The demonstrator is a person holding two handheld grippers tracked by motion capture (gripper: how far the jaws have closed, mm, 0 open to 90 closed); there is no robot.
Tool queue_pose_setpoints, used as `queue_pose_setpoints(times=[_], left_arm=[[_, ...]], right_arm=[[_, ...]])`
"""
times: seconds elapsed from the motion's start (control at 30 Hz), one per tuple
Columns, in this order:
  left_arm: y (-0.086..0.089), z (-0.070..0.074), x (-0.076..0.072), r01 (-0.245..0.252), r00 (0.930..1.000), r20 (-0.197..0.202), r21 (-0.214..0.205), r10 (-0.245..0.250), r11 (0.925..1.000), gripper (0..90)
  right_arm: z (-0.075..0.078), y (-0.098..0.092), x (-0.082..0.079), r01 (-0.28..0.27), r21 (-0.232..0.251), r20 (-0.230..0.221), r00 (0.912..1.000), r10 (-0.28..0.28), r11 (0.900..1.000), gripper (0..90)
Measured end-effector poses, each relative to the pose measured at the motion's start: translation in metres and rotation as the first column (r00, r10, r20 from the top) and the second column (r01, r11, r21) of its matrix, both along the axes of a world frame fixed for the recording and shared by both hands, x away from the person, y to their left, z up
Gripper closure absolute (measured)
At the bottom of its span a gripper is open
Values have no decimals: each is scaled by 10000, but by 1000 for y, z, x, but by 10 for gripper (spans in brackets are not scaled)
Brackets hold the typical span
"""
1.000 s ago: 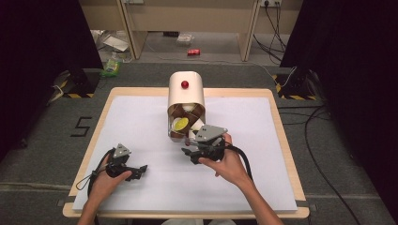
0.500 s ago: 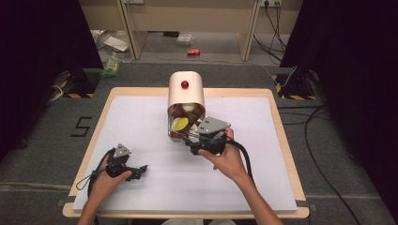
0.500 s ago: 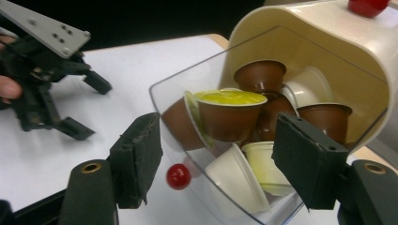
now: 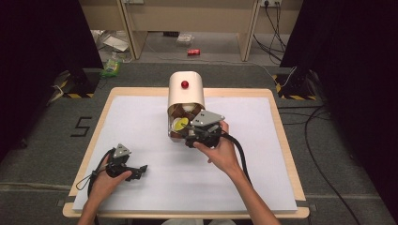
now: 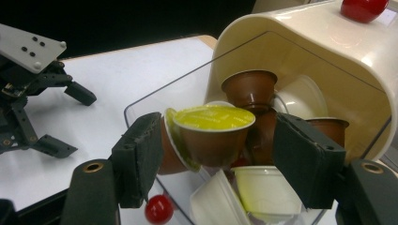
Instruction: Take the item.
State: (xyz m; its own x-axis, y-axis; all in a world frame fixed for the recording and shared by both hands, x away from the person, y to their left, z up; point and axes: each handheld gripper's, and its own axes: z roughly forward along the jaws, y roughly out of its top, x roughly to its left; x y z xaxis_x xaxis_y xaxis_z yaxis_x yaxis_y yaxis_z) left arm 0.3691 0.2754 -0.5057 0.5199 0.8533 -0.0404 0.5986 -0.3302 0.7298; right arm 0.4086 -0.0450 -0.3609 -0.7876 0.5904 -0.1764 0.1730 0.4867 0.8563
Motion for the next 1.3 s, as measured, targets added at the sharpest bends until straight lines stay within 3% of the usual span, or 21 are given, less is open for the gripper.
queue_pose_setpoints(times=[0.73, 0.9, 1.3], left_arm=[[0, 0, 0, 2, 10000, -1, -5, -2, 10000, 1], [0, 0, 0, -3, 10000, 7, -24, 3, 10000, 1], [0, 0, 0, 2, 10000, -2, -5, -2, 10000, 1]], right_arm=[[-7, 21, 20, 214, -566, -342, 9991, -233, 9982, 346], [-9, 23, 26, 475, -717, -575, 9970, -517, 9963, 351], [-13, 25, 29, 374, -679, -697, 9967, -422, 9970, 405]])
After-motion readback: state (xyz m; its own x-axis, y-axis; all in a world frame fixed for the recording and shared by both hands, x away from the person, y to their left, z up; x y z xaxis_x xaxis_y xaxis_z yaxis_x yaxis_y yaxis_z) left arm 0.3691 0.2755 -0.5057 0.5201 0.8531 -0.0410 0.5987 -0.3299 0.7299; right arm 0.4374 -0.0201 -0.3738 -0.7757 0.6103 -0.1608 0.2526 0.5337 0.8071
